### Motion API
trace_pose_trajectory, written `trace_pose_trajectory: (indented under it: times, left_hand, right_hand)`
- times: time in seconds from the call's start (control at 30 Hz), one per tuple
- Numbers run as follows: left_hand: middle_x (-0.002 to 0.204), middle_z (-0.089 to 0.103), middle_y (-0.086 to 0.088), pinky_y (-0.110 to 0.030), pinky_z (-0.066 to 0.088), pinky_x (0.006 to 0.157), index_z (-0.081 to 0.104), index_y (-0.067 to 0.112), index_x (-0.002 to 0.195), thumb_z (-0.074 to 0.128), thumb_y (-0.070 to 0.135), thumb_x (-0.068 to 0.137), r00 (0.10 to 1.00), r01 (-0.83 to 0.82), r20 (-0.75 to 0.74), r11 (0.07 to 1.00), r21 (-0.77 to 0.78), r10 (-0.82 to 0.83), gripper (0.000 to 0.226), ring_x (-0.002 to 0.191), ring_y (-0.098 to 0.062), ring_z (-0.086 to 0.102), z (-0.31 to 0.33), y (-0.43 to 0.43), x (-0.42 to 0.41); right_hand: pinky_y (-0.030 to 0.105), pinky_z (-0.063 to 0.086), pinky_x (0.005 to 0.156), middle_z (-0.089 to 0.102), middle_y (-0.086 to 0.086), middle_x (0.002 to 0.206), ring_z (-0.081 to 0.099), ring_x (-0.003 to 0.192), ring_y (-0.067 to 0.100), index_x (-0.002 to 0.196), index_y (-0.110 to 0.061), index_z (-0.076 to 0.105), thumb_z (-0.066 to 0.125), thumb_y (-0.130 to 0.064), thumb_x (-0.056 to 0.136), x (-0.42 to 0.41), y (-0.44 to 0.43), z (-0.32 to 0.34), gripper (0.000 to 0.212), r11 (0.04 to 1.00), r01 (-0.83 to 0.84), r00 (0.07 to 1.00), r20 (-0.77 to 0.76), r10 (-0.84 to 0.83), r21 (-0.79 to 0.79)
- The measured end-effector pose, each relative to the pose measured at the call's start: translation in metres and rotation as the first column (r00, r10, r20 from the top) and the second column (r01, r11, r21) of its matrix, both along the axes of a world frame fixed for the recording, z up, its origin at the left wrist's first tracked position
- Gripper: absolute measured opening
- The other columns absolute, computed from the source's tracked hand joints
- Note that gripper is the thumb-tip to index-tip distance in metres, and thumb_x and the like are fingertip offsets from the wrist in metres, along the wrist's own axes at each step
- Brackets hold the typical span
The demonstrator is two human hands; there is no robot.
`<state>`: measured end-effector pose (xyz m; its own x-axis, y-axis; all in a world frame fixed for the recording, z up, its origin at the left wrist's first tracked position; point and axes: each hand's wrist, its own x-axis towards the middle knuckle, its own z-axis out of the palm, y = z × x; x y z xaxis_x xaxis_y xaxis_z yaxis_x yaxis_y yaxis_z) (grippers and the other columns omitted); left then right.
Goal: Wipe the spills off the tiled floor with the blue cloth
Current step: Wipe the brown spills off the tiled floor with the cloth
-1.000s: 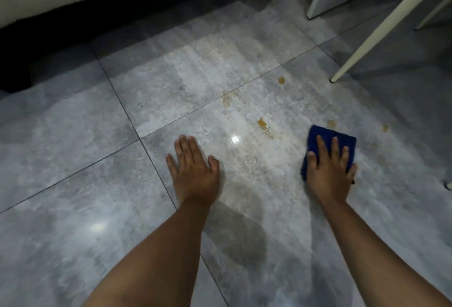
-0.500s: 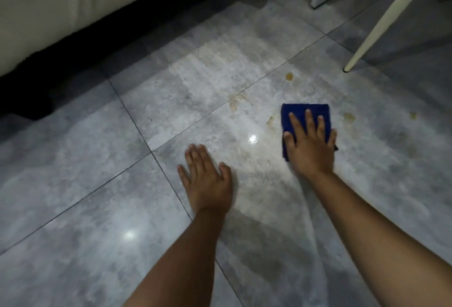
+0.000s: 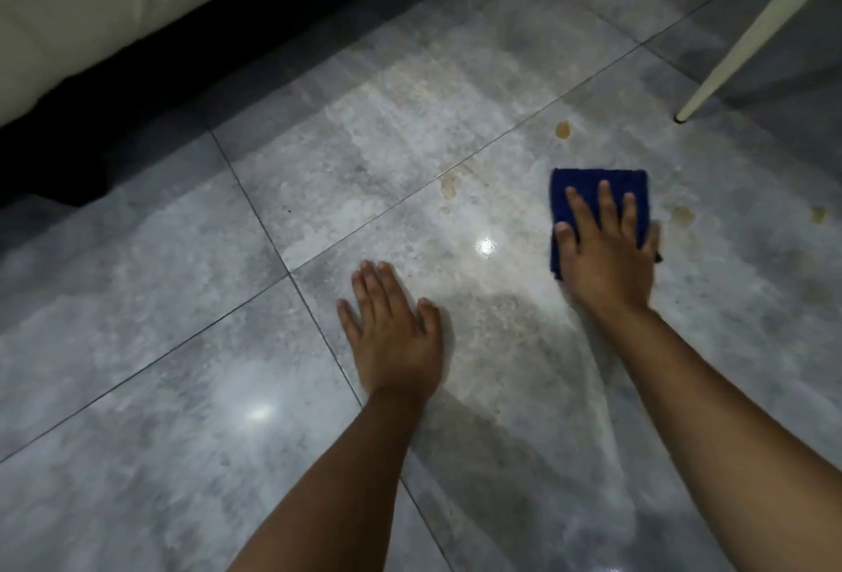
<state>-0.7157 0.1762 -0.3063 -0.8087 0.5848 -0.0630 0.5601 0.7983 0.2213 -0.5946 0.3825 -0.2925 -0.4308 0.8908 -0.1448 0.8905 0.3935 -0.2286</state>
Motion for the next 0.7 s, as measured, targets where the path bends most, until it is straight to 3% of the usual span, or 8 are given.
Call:
trace_pose_trajectory:
  times: [0.07, 0.2, 0.3, 0.4, 0.57, 0.63, 0.7]
  left_hand:
    - [0.161, 0.003, -0.01, -0.049, -0.001, 0.118, 0.005, 0.007, 0.152, 0.017, 0.044, 0.095, 1.0, -0.013, -0.003, 1.0, 0.003, 0.013, 0.069, 0.148, -0.021, -0.006, 0.0, 0.0, -0.002]
    - [0.16, -0.003, -0.01, -0.049, -0.002, 0.118, 0.0, 0.009, 0.152, 0.016, 0.045, 0.096, 1.0, -0.002, 0.022, 1.0, -0.017, 0.003, 0.069, 0.147, -0.02, -0.01, 0.002, -0.001, -0.001]
    - [0.16, -0.005, -0.009, -0.048, -0.004, 0.118, -0.002, 0.01, 0.152, 0.014, 0.045, 0.095, 1.0, -0.009, 0.023, 0.999, -0.032, 0.01, 0.069, 0.147, -0.019, -0.012, 0.004, -0.002, 0.0]
    - [0.16, -0.007, -0.008, -0.047, -0.006, 0.118, -0.003, 0.01, 0.152, 0.015, 0.045, 0.096, 0.999, -0.013, 0.037, 1.0, -0.028, 0.014, 0.069, 0.146, -0.019, -0.014, 0.005, -0.001, 0.001]
    - [0.16, -0.007, -0.009, -0.048, -0.006, 0.118, -0.003, 0.01, 0.152, 0.015, 0.046, 0.096, 0.999, -0.007, 0.033, 0.999, -0.033, 0.008, 0.069, 0.146, -0.02, -0.014, 0.005, -0.001, -0.002]
    - [0.16, -0.008, -0.01, -0.048, -0.005, 0.118, -0.004, 0.009, 0.152, 0.015, 0.046, 0.096, 0.999, -0.006, 0.032, 0.999, -0.04, 0.008, 0.07, 0.146, -0.021, -0.014, 0.004, -0.002, -0.003]
    - [0.16, -0.009, -0.01, -0.048, -0.004, 0.118, -0.005, 0.009, 0.152, 0.014, 0.046, 0.096, 0.999, -0.007, 0.031, 0.999, -0.052, 0.009, 0.07, 0.146, -0.021, -0.015, 0.003, -0.003, -0.003]
  right_hand:
    - [0.052, -0.006, 0.116, -0.002, -0.003, 0.161, -0.007, 0.147, 0.022, 0.151, -0.039, 0.01, 0.015, -0.05, 0.1, 0.007, -0.027, 0.001, 0.053, 1.0, -0.019, 0.999, 0.032, 0.019, -0.002]
    - [0.049, -0.011, 0.114, -0.003, -0.006, 0.161, -0.008, 0.147, 0.023, 0.149, -0.045, 0.006, 0.011, -0.053, 0.096, -0.033, -0.066, 0.005, 0.054, 0.902, -0.43, 0.902, 0.016, 0.431, -0.029]
    - [0.05, -0.01, 0.114, -0.004, -0.008, 0.161, -0.009, 0.147, 0.02, 0.148, -0.046, 0.008, 0.018, -0.051, 0.1, -0.093, -0.046, 0.004, 0.049, 0.825, -0.563, 0.826, -0.01, 0.563, -0.047]
    - [0.051, -0.01, 0.114, -0.004, -0.008, 0.161, -0.009, 0.147, 0.02, 0.149, -0.044, 0.011, 0.018, -0.049, 0.101, -0.128, -0.01, 0.001, 0.049, 0.863, -0.502, 0.865, -0.024, 0.501, -0.067]
    - [0.054, -0.01, 0.115, -0.005, -0.004, 0.161, -0.011, 0.147, 0.022, 0.151, -0.04, 0.008, 0.016, -0.047, 0.101, -0.091, -0.004, 0.002, 0.051, 0.986, -0.151, 0.989, -0.021, 0.15, -0.078]
    - [0.054, -0.013, 0.114, -0.006, -0.004, 0.161, -0.012, 0.147, 0.023, 0.151, -0.039, 0.007, 0.017, -0.047, 0.101, -0.07, -0.039, 0.002, 0.052, 0.988, -0.145, 0.989, -0.009, 0.145, -0.056]
    - [0.053, -0.013, 0.113, -0.006, -0.004, 0.161, -0.011, 0.147, 0.024, 0.151, -0.039, 0.006, 0.018, -0.048, 0.1, -0.064, -0.069, 0.004, 0.053, 0.968, -0.25, 0.968, 0.002, 0.25, -0.017]
